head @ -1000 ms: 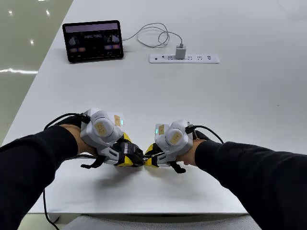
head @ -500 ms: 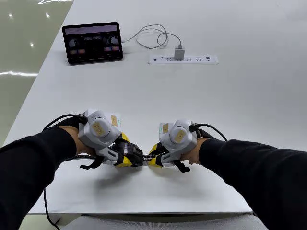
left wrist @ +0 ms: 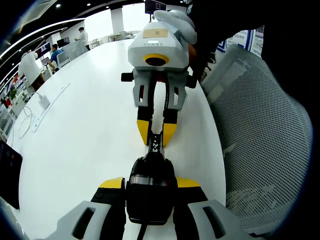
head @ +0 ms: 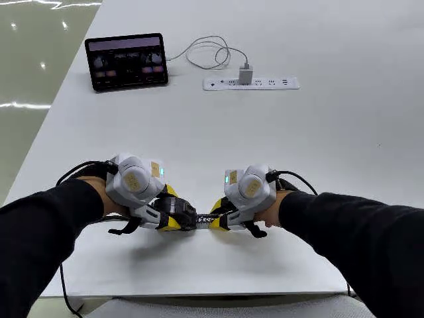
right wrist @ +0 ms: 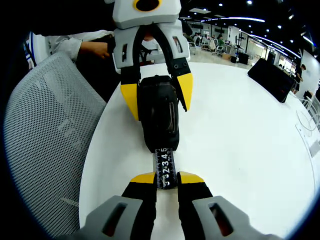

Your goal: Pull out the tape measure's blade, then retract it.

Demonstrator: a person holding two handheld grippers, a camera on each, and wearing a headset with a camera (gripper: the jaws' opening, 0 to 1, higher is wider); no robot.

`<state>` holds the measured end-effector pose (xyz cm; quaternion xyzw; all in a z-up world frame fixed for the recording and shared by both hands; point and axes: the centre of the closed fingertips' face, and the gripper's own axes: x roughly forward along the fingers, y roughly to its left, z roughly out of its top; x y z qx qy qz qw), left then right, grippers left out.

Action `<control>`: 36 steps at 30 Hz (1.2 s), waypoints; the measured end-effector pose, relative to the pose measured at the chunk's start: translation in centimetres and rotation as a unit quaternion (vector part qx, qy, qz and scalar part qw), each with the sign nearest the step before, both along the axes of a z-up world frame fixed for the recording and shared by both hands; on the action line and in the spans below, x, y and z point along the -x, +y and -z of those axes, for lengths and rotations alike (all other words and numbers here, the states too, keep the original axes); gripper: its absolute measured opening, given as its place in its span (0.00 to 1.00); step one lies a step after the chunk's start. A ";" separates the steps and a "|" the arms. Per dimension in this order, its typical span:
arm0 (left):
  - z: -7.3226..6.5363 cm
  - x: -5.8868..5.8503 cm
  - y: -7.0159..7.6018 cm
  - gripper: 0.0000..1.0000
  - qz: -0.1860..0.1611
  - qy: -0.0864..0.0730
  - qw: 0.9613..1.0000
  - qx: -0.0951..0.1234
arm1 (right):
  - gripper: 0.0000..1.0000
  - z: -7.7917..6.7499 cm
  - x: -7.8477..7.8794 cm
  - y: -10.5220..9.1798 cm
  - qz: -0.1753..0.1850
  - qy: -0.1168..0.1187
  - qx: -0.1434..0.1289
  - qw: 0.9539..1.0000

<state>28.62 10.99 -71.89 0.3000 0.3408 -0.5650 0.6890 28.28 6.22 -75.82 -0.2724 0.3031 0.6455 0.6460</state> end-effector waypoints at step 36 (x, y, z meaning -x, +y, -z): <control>0.1 0.0 0.0 0.32 0.000 -0.001 1.000 0.002 | 0.11 0.2 -0.2 -2.8 0.012 -0.003 0.014 1.000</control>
